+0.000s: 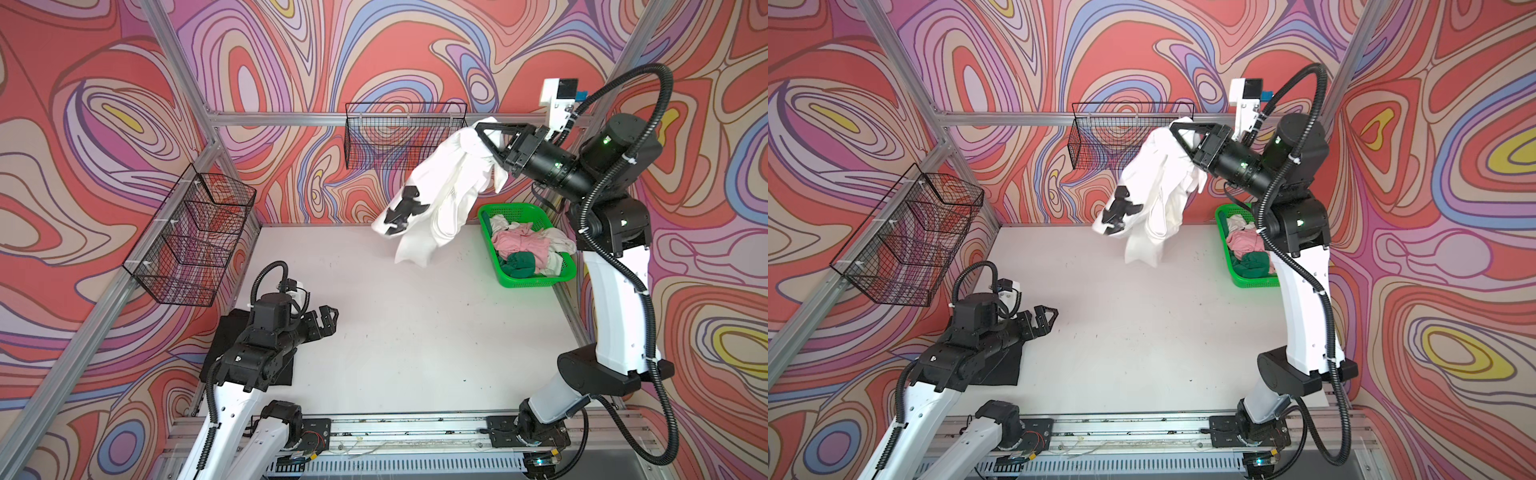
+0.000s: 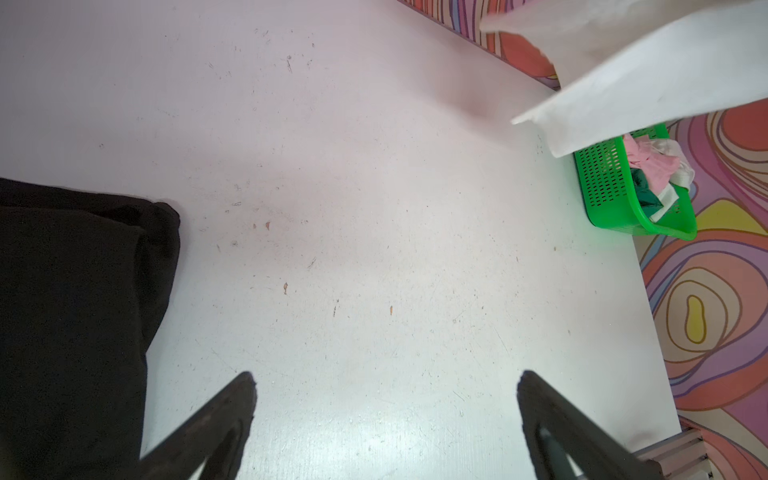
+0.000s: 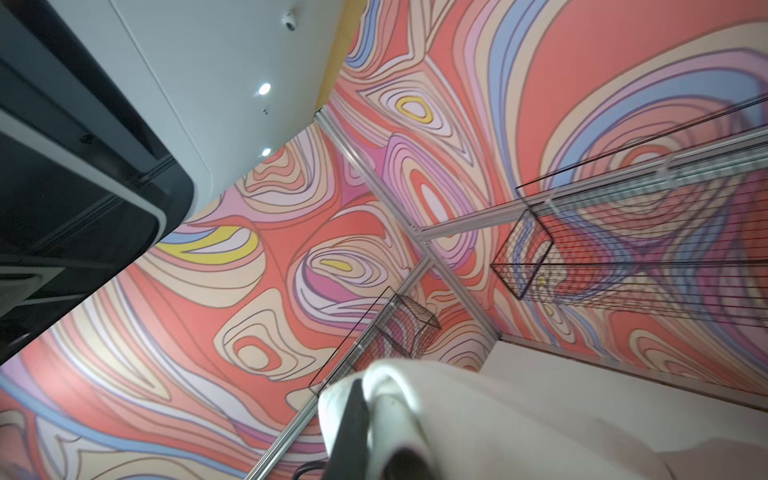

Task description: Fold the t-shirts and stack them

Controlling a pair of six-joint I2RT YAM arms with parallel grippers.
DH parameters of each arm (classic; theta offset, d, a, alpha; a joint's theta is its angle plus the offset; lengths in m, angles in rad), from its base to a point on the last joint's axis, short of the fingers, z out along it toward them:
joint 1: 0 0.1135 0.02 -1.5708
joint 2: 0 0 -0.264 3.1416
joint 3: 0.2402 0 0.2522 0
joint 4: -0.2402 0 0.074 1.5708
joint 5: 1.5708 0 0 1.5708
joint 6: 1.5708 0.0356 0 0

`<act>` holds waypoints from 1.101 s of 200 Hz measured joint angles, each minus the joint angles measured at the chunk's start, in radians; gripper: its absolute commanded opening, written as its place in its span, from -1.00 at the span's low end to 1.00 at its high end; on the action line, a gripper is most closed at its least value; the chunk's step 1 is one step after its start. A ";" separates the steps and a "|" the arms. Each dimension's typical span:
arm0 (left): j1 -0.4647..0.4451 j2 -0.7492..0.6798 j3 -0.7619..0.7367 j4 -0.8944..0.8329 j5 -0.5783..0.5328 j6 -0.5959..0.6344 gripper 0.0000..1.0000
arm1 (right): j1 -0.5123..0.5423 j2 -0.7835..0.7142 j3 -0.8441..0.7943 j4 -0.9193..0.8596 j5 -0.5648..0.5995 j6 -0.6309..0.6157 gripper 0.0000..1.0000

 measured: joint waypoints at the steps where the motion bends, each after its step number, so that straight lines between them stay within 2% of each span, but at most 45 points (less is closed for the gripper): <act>1: 0.000 0.000 0.000 0.000 0.000 0.000 1.00 | 0.001 -0.003 -0.007 0.005 -0.002 0.000 -1.00; 22: 0.000 -0.013 -0.001 0.000 -0.004 0.000 1.00 | 0.011 -0.108 -0.257 0.124 -0.042 0.036 -1.00; 54: 0.000 -0.034 -0.002 0.000 -0.022 0.000 1.00 | 0.011 -0.278 -0.698 0.270 -0.030 0.057 -1.00; 91: 0.000 -0.041 -0.002 -0.001 -0.038 -0.001 1.00 | 0.011 -0.496 -1.326 0.441 0.085 0.093 -1.00; 116: -0.003 -0.024 -0.002 -0.003 -0.042 -0.002 1.00 | 0.003 -0.602 -1.632 0.484 0.168 0.110 -1.00; 134: -0.017 -0.009 -0.002 -0.006 -0.046 -0.004 1.00 | -0.004 -0.652 -1.719 0.463 0.227 0.101 -1.00; 162: -0.067 0.028 -0.002 -0.020 -0.077 -0.023 1.00 | -0.008 -0.705 -1.709 0.389 0.351 0.066 -1.00; 180: -0.097 0.068 -0.002 -0.039 -0.094 -0.060 1.00 | -0.009 -0.711 -1.708 0.331 0.411 0.031 -1.00; 220: -0.098 0.175 -0.052 -0.029 -0.109 -0.171 1.00 | -0.009 -0.716 -1.794 0.158 0.502 -0.019 -1.00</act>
